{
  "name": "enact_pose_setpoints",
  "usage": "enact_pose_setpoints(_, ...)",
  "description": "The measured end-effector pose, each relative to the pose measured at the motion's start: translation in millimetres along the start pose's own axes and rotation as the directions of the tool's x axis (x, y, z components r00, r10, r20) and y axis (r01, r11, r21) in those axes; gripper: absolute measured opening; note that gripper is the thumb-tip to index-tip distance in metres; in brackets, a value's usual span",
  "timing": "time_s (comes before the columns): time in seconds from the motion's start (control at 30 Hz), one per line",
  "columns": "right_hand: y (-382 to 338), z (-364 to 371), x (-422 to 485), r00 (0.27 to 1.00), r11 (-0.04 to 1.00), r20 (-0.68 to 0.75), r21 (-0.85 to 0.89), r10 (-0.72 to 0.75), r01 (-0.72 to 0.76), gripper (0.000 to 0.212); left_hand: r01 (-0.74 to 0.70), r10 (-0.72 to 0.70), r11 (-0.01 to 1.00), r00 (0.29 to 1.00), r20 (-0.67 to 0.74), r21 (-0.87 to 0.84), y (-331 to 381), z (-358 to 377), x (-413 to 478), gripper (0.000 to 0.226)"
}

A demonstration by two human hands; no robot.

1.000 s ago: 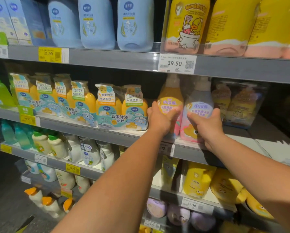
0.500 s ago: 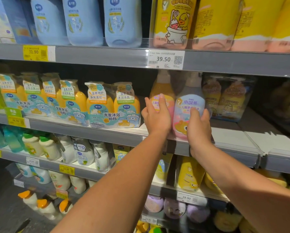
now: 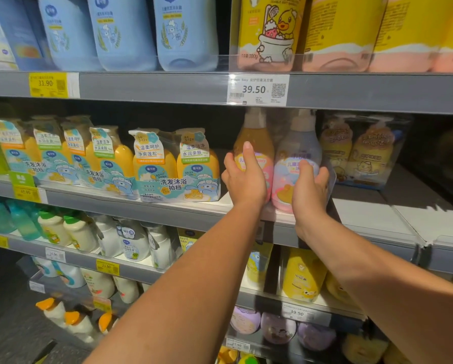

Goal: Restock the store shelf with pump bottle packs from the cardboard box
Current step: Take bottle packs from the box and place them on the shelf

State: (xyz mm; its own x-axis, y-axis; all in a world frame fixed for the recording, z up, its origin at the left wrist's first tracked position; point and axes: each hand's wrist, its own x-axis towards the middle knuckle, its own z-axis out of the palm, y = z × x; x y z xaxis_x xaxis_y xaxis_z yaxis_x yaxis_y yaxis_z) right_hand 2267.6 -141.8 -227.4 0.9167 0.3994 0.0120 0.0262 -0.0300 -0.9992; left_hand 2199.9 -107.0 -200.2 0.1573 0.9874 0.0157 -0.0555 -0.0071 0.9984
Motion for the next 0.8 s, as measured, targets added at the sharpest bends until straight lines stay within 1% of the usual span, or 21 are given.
enact_pose_setpoints(0.17, 1, 1, 9, 1.0, 1.0, 0.01, 0.02, 0.002, -0.002, 0.07, 0.009, -0.009, 1.0, 1.0, 0.001, 0.023, -2, 3, 6, 0.063)
enact_pose_setpoints(0.23, 3, 1, 12, 1.0, 1.0, 0.015, 0.024, 0.002, -0.002, 0.067, 0.011, -0.011, 0.999, 1.0, -0.003, 0.035, -3, 4, 10, 0.063)
enact_pose_setpoints(0.4, 6, -2, 12, 0.998, 0.999, 0.069, 0.029, 0.013, -0.015, 0.075, -0.011, 0.008, 0.998, 0.999, 0.039, 0.062, -6, 0, 12, 0.062)
enact_pose_setpoints(0.47, 6, -5, 11, 0.995, 1.0, 0.097, -0.009, 0.026, -0.025, 0.077, -0.048, 0.039, 0.993, 0.996, 0.086, 0.111, -9, -5, 7, 0.06)
enact_pose_setpoints(0.53, 4, -9, 5, 0.993, 0.997, 0.111, -0.075, 0.041, -0.033, 0.073, -0.112, 0.08, 0.967, 0.986, 0.144, 0.228, -12, -13, 2, 0.057)
enact_pose_setpoints(0.6, 3, -15, -3, 0.992, 0.986, 0.118, -0.166, 0.038, -0.019, 0.06, -0.225, 0.138, 0.886, 0.963, 0.232, 0.405, -15, -23, -3, 0.05)
enact_pose_setpoints(0.67, 0, -19, -13, 0.985, 0.954, 0.168, -0.297, 0.027, 0.025, 0.052, -0.331, 0.135, 0.736, 0.927, 0.351, 0.59, -16, -38, -10, 0.051)
enact_pose_setpoints(0.73, -6, -25, -26, 0.969, 0.887, 0.247, -0.45, 0.019, 0.098, 0.044, -0.406, 0.088, 0.56, 0.896, 0.436, 0.722, -16, -55, -18, 0.056)
enact_pose_setpoints(0.8, -9, -30, -41, 0.946, 0.784, 0.323, -0.59, 0.011, 0.193, 0.035, -0.461, 0.058, 0.43, 0.872, 0.486, 0.777, -16, -73, -25, 0.056)
